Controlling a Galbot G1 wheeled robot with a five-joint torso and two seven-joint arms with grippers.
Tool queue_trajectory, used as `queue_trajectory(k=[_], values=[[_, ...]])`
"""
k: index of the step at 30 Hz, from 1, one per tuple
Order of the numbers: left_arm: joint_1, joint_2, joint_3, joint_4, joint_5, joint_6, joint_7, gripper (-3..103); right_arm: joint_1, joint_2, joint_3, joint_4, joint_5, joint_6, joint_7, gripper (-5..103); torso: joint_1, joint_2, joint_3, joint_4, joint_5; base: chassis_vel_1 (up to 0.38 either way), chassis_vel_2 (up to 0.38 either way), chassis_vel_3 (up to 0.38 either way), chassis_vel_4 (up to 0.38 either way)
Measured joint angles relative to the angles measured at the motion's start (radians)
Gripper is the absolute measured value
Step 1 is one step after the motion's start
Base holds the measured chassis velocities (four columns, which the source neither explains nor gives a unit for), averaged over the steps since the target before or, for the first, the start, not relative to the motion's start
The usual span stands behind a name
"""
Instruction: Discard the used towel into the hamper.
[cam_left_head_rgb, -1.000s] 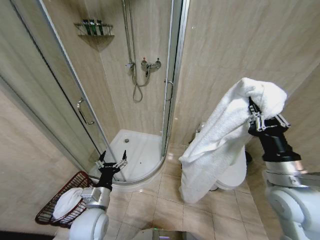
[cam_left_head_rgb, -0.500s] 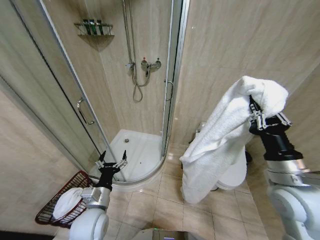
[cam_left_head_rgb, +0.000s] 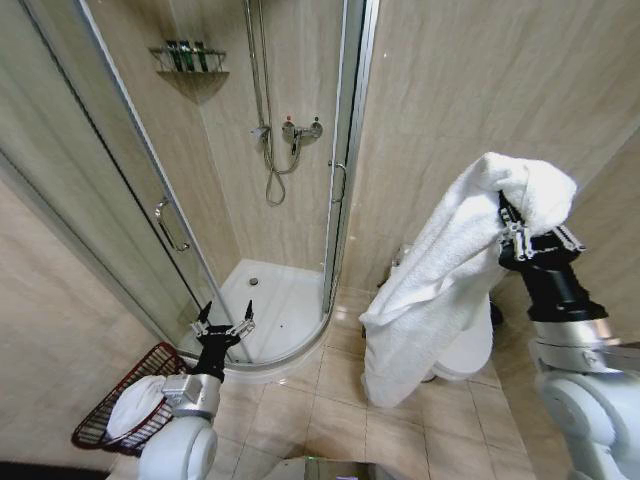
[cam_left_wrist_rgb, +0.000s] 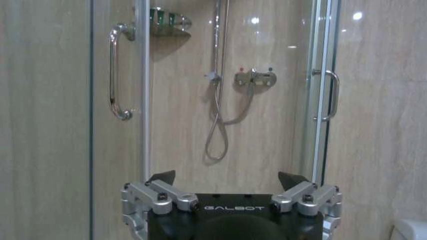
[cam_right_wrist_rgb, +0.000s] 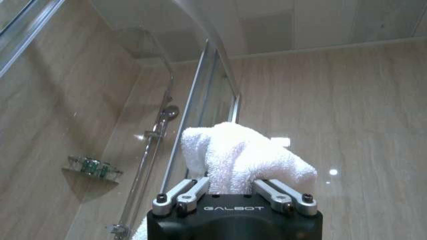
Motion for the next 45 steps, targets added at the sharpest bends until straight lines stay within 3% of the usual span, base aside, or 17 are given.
queue_trajectory(k=[16, 45], values=[[0.0, 0.0, 0.0, 0.0, 0.0, 0.0, 0.0, 100, 0.005, -0.007, -0.004, 0.0, -0.001, 0.0, -0.002, 13, 0.024, 0.052, 0.028, 0.0, 0.0, 0.0, 0.0, 0.0, 0.0], [0.0, 0.0, 0.0, 0.0, 0.0, 0.0, 0.0, 100, 0.022, -0.017, -0.007, 0.0, 0.0, 0.034, 0.025, 13, 0.023, 0.051, 0.028, 0.0001, 0.0, 0.013, 0.016, 0.018, 0.013]])
